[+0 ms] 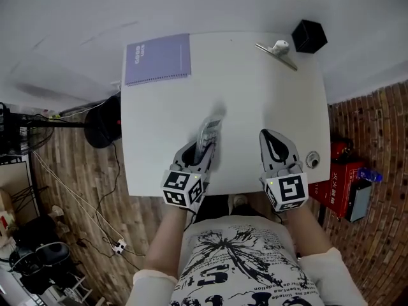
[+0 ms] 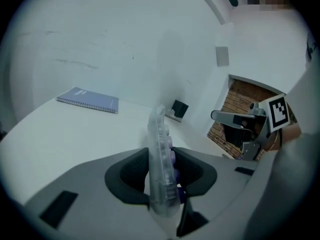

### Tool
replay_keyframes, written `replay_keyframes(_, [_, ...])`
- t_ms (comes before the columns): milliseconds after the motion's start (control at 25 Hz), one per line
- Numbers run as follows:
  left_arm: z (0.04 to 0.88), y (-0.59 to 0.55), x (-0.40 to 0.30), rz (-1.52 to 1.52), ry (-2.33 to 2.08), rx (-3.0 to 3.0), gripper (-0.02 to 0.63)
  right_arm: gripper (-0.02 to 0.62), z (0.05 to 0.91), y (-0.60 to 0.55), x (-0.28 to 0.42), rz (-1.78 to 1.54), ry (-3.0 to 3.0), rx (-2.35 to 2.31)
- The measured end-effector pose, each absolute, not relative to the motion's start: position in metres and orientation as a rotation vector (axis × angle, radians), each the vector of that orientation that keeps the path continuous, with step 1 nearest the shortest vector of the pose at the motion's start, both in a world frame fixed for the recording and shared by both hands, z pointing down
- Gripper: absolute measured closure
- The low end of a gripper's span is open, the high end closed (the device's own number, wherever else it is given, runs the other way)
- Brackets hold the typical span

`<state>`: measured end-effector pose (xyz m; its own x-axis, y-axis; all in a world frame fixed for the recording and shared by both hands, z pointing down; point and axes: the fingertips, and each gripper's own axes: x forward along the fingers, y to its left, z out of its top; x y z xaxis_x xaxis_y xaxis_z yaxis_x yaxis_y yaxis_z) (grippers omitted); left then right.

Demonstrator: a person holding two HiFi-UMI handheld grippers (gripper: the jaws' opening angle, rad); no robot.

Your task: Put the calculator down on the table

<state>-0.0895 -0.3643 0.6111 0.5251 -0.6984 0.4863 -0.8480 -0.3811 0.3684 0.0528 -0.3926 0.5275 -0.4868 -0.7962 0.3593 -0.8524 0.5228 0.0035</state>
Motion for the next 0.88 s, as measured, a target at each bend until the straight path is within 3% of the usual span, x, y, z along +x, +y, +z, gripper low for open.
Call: replay_keyframes(880, [0.649,-0.373,-0.148,0.371,-1.379,1.936,0.388,0.580,0.554,-0.400,0.031,0.322,-2.403,1.318])
